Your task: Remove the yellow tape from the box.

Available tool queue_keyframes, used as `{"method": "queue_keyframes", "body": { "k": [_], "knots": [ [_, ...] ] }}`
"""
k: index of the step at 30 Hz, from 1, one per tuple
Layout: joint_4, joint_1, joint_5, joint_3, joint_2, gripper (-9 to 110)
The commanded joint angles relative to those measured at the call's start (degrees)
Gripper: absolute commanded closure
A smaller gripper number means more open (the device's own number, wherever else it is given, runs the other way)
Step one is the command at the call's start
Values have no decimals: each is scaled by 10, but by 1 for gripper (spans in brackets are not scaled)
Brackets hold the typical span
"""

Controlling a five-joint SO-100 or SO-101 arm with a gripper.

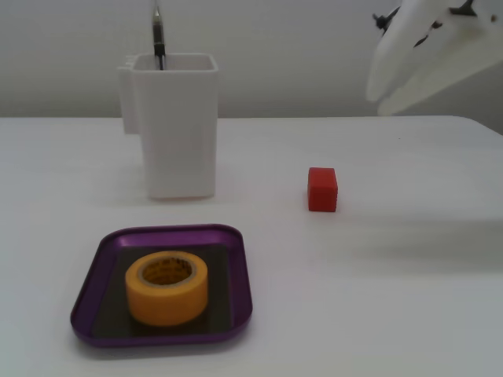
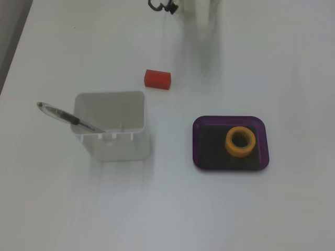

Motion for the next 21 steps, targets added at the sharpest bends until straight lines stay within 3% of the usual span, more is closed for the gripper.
{"method": "queue_keyframes", "body": {
  "k": [1, 7, 21],
  "knots": [
    [41, -16, -31, -162, -183, 93],
    [98, -40, -32, -406, -405, 83],
    [158, -69, -62, -777, -789, 83]
  ]
}}
